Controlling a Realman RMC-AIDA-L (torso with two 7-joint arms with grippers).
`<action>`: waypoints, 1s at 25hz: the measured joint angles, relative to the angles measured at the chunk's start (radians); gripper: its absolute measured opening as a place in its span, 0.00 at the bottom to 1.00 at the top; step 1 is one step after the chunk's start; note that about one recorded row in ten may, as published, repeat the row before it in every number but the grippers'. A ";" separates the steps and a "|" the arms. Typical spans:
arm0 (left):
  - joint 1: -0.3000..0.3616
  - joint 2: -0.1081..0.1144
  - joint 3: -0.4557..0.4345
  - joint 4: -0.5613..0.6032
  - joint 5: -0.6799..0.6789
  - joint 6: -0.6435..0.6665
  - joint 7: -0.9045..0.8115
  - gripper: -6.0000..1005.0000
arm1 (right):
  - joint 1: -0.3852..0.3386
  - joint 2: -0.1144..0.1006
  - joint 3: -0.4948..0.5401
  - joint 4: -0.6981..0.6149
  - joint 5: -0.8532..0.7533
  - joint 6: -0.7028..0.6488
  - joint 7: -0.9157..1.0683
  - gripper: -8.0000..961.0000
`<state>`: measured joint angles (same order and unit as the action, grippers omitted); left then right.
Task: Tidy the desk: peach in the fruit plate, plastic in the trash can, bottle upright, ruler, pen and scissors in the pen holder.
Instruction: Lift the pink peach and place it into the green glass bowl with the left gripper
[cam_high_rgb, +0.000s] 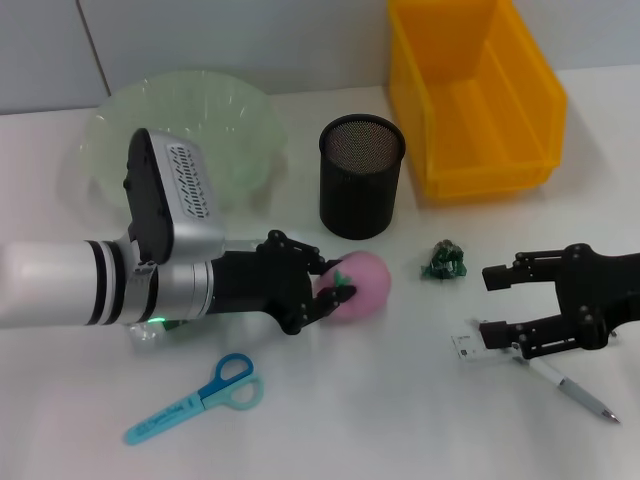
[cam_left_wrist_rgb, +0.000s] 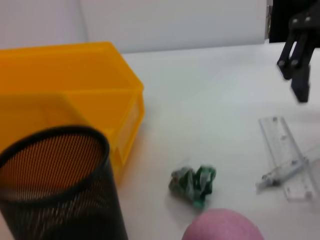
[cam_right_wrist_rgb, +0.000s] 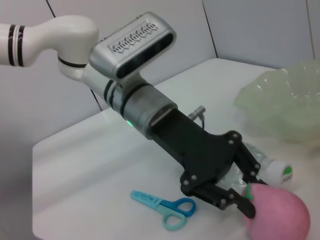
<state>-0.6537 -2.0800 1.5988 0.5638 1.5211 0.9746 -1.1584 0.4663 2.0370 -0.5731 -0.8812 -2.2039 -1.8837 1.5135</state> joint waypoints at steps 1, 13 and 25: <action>0.000 0.000 0.000 0.000 0.000 0.000 0.000 0.28 | 0.000 0.000 0.000 0.000 0.000 0.000 0.000 0.85; 0.202 0.018 -0.082 0.351 -0.025 0.104 -0.055 0.27 | -0.005 -0.001 0.004 -0.004 0.006 -0.001 0.002 0.85; 0.168 0.017 -0.494 0.308 0.048 -0.042 0.026 0.30 | 0.006 0.003 -0.001 -0.004 0.007 -0.012 0.013 0.85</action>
<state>-0.4861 -2.0630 1.1052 0.8714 1.5690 0.9321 -1.1324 0.4719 2.0401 -0.5737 -0.8851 -2.1964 -1.8959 1.5268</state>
